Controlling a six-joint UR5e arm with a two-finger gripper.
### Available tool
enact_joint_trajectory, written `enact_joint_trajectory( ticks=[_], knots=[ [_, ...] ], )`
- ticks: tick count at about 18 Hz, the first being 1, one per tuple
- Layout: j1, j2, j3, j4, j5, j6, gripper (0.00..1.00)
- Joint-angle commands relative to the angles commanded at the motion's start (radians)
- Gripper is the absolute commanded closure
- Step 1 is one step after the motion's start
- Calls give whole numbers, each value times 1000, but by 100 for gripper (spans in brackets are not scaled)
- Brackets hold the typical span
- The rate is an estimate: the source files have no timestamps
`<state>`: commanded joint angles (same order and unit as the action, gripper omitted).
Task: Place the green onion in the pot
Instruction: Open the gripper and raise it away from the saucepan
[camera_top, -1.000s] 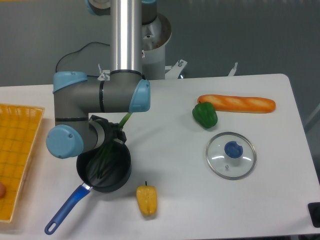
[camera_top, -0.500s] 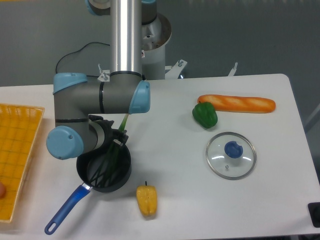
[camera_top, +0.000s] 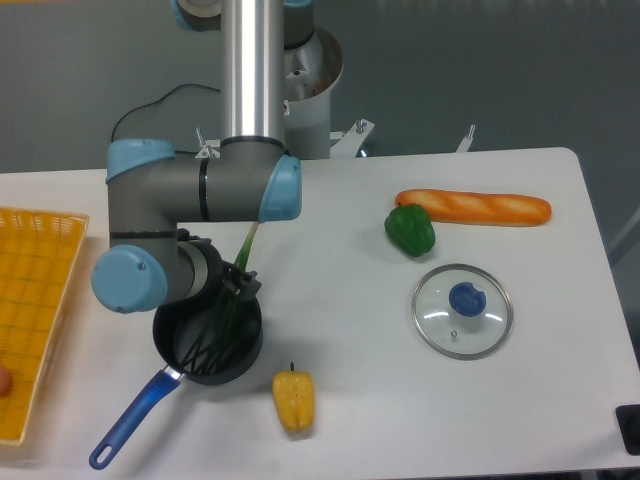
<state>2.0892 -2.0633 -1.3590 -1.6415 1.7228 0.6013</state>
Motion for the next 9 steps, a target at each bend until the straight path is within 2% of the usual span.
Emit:
enact_joint_trajectory(
  ticks=[2,6,7,9],
  knots=[
    [0,9,-6,34,-3,0,0],
    [0,12,-38,165,-5,-6,0],
    [0,15,-46,187,-5,-8,0],
    [2,28,-48,195,-6,-8,0]
  ],
)
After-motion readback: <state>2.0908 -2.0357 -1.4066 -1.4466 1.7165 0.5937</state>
